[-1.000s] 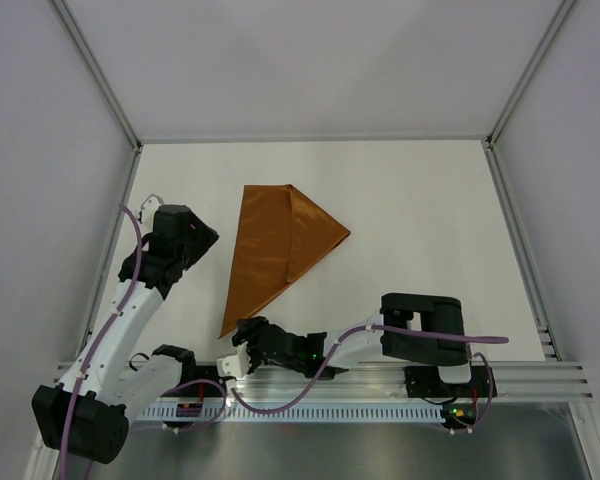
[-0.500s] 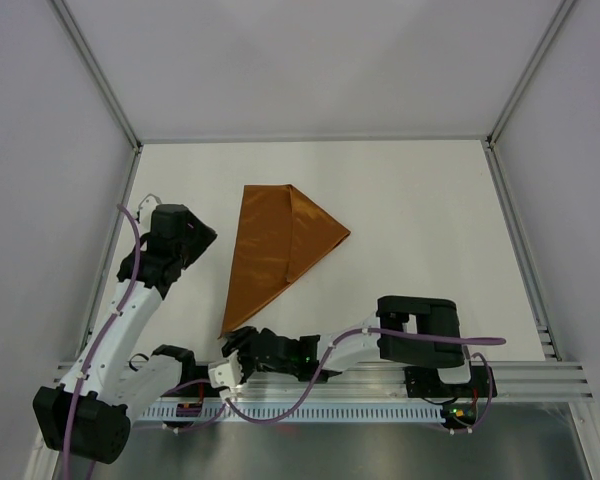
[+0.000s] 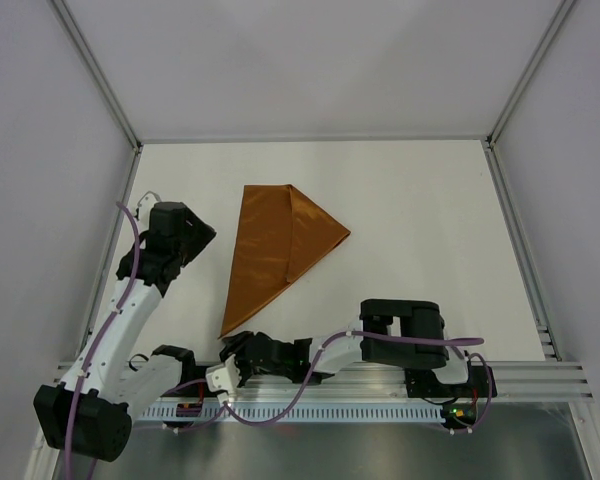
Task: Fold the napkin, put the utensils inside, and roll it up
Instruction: Fold the napkin at the center of the board.
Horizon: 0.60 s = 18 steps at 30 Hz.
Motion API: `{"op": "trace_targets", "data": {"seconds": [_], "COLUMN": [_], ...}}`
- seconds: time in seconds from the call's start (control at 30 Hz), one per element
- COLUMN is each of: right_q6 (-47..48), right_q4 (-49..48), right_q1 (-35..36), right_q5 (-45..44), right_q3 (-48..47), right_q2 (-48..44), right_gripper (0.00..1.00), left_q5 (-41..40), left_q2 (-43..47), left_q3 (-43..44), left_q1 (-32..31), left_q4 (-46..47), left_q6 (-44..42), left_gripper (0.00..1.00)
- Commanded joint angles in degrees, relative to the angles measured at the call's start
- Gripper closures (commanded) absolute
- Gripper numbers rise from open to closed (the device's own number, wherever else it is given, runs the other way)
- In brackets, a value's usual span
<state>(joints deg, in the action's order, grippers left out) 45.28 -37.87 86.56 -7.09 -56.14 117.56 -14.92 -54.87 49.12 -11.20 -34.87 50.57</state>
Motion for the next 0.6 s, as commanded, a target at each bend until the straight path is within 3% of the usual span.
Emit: {"op": "trace_targets", "data": {"seconds": [0.0,0.57], "right_q6": [0.25,-0.01], "right_q4": [-4.58,-4.32], "right_q1": [-0.52,-2.98], "right_q5": [1.56,2.7], "right_q3": [-2.39,-5.38], "right_q2": [1.27,4.79], "right_gripper": [0.53,0.59], "left_q5": [0.77,0.85], "left_q2": [-0.5,-0.94], "left_q3": [2.38,2.64], "left_q1": [0.57,1.36], "left_q4": [1.48,1.91], "left_q6": [-2.31,-3.72], "left_gripper": [0.31,0.31]}}
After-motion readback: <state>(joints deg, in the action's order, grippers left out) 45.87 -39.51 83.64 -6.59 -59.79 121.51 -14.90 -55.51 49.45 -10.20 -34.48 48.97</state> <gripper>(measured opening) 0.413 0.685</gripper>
